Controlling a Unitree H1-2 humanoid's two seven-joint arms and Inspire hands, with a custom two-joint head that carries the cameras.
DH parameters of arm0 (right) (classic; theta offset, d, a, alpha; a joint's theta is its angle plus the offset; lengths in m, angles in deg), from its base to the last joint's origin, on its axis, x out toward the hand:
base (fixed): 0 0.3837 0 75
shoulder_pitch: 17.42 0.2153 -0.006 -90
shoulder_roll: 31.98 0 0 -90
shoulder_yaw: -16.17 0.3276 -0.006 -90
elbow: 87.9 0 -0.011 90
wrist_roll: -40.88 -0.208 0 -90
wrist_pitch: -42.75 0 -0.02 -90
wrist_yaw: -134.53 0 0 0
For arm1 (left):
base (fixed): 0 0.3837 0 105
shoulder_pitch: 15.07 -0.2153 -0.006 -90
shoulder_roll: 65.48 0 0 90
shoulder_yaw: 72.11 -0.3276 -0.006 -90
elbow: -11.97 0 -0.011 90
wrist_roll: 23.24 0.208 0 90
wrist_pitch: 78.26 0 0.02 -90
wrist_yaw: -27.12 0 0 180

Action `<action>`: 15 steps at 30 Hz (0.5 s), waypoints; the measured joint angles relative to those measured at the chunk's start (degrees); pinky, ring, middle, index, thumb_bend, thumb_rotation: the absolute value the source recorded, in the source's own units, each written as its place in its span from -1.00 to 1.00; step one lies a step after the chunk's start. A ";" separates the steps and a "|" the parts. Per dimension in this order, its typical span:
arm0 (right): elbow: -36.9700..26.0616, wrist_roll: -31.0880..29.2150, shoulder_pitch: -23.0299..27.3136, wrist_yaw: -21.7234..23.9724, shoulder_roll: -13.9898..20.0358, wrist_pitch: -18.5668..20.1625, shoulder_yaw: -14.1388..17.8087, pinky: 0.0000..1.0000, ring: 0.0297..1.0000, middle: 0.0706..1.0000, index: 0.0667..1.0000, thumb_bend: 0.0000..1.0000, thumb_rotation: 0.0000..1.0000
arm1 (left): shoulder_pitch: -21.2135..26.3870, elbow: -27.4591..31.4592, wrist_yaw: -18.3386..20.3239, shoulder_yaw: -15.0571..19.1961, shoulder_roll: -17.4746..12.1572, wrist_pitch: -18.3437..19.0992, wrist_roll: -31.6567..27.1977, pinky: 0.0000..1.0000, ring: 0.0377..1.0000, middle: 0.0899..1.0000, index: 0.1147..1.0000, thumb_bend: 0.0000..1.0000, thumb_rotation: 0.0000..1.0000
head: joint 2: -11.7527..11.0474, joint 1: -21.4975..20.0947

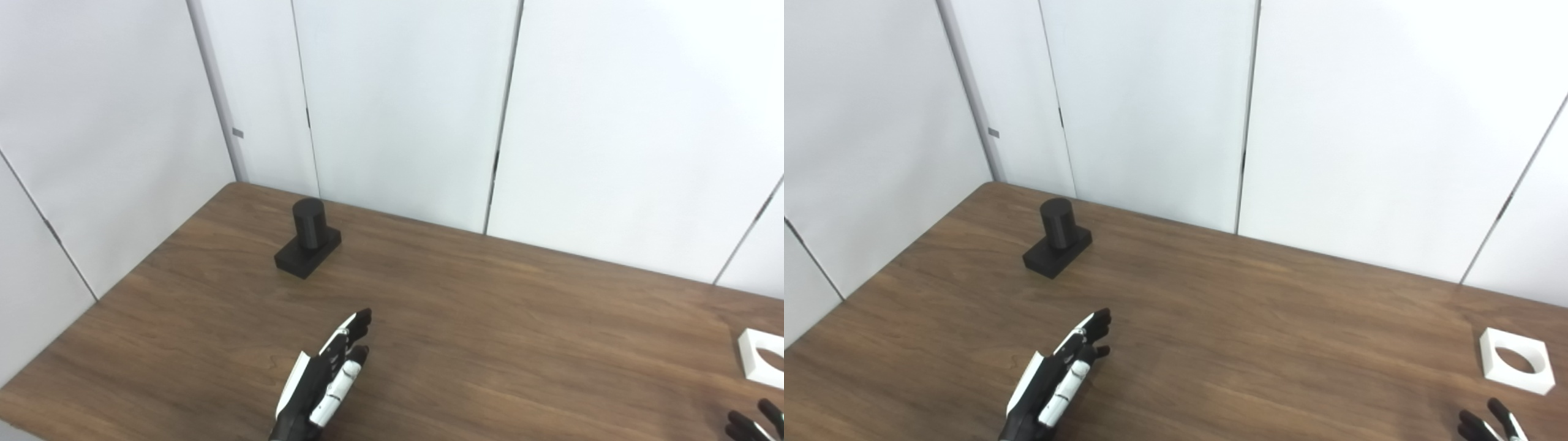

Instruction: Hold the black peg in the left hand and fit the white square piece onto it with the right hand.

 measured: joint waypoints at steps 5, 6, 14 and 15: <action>-0.01 -0.10 -0.03 -0.02 0.00 0.03 0.00 0.42 0.58 0.57 0.76 0.37 1.00 | -0.01 0.02 -0.15 0.03 0.03 0.02 -0.04 0.81 0.91 0.87 0.85 0.07 0.43 | 0.26 -0.44; -0.02 -0.09 -0.04 -0.02 -0.01 0.04 0.00 0.41 0.58 0.56 0.75 0.38 1.00 | -0.01 0.04 -0.33 0.09 0.05 0.05 -0.07 0.79 0.89 0.85 0.83 0.06 0.36 | 0.26 -0.70; -0.26 0.46 -0.22 0.03 0.11 -0.01 -0.54 0.49 0.67 0.63 0.80 0.44 1.00 | -0.37 5.19 -3.68 0.58 0.08 7.68 6.26 0.79 0.81 0.85 0.90 0.29 -0.22 | 0.26 -1.32; -0.30 0.45 -0.28 0.03 0.11 -0.02 -0.59 0.50 0.68 0.65 0.81 0.44 1.00 | -0.31 7.15 -3.76 0.78 0.01 9.33 6.99 0.80 0.82 0.85 0.91 0.29 -0.26 | 0.18 -1.32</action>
